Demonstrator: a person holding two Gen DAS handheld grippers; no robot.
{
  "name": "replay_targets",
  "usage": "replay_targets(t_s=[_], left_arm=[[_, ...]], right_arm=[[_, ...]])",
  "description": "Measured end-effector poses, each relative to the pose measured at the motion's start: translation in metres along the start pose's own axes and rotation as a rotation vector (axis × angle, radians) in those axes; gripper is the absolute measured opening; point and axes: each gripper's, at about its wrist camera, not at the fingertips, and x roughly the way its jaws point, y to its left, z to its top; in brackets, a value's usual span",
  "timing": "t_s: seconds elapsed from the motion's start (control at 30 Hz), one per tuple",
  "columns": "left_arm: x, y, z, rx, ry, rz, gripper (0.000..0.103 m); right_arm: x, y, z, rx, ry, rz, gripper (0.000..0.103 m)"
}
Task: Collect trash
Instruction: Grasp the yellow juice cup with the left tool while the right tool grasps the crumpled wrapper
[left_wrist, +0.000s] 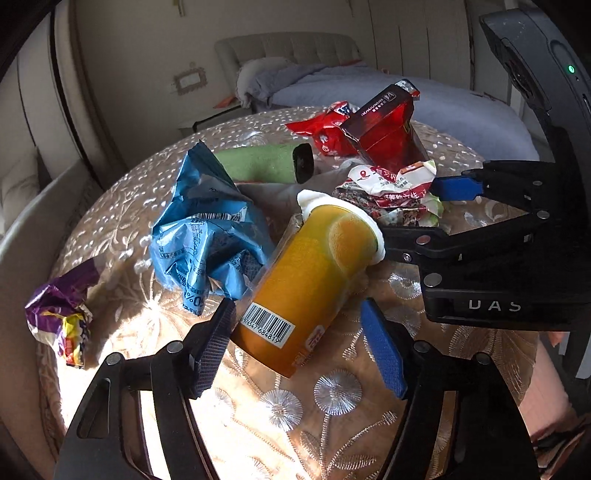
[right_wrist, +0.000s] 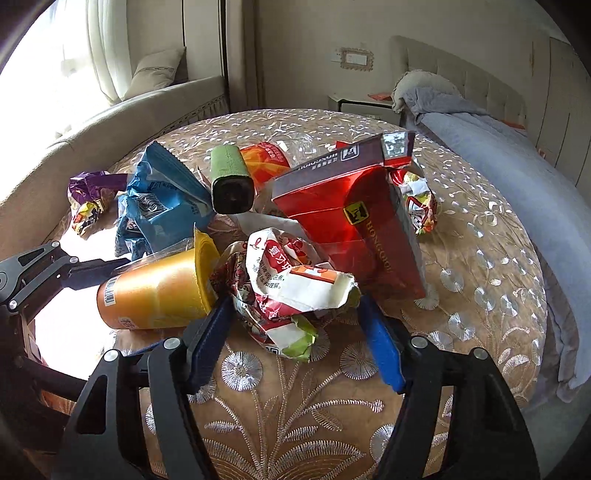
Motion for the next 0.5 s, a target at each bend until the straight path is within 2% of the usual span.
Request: replay_targets(t_s=[0.07,0.13,0.17,0.4,0.5], left_arm=[[0.002,-0.009,0.000,0.018,-0.006,0.025,0.062],[0.002,-0.012,0.001,0.001,-0.009,0.050,0.055],[-0.001,-0.012,0.000,-0.017,-0.010,0.038,0.054],[-0.019,-0.032,-0.010,-0.063,-0.038,0.003,0.044],[-0.022,-0.036,-0.016,-0.069,-0.030,0.019,0.040]], right_arm=[[0.002,-0.002,-0.003,0.001,0.008,0.011,0.047],[0.000,-0.004,-0.006,-0.008,0.004,0.011,0.043],[-0.003,-0.005,-0.009,-0.004,-0.002,0.017,0.042],[-0.027,-0.027,-0.021,0.051,-0.059,0.040,0.042],[-0.034,-0.033,-0.023,0.050,-0.066,0.029,0.042]])
